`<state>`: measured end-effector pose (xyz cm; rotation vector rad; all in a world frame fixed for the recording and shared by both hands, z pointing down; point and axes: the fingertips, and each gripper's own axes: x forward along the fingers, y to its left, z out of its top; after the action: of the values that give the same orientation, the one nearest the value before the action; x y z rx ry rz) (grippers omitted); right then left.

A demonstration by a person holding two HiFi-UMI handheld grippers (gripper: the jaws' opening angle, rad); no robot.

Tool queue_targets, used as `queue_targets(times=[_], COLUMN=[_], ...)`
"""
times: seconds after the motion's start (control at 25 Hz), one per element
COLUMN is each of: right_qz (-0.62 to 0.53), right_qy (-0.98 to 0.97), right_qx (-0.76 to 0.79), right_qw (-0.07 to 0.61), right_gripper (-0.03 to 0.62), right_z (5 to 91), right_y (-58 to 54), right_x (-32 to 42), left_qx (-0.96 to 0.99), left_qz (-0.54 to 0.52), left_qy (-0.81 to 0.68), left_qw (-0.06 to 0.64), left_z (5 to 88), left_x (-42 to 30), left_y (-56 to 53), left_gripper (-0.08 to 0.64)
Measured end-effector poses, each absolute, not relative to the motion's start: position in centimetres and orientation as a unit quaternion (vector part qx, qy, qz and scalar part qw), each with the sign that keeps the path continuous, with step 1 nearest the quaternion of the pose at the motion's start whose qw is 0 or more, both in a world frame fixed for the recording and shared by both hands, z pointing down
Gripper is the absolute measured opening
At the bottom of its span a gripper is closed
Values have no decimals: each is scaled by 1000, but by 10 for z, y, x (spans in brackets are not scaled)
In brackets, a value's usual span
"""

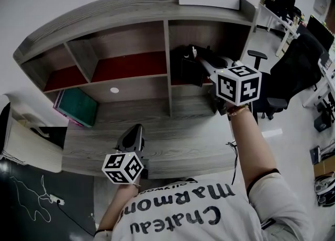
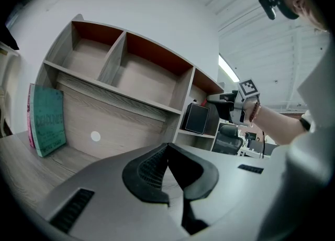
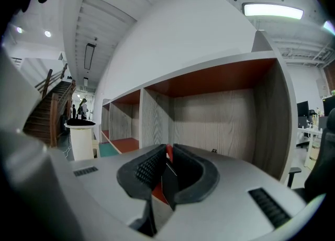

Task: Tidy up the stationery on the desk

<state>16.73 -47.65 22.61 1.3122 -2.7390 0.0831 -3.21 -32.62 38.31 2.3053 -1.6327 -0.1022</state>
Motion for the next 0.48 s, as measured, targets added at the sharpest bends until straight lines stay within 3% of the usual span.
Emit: queue_targets(times=[0.48], right_qz=[30], right_qy=[-901], right_qx=[426], right_qw=[75], right_gripper=[54], right_z=[236], right_y=[-483], right_x=[161], left_qx=[800], left_qz=[-38], left_qy=[-577], left_qw=[159], left_z=[386], left_x=[-35], left_y=[-327], left_gripper=[15])
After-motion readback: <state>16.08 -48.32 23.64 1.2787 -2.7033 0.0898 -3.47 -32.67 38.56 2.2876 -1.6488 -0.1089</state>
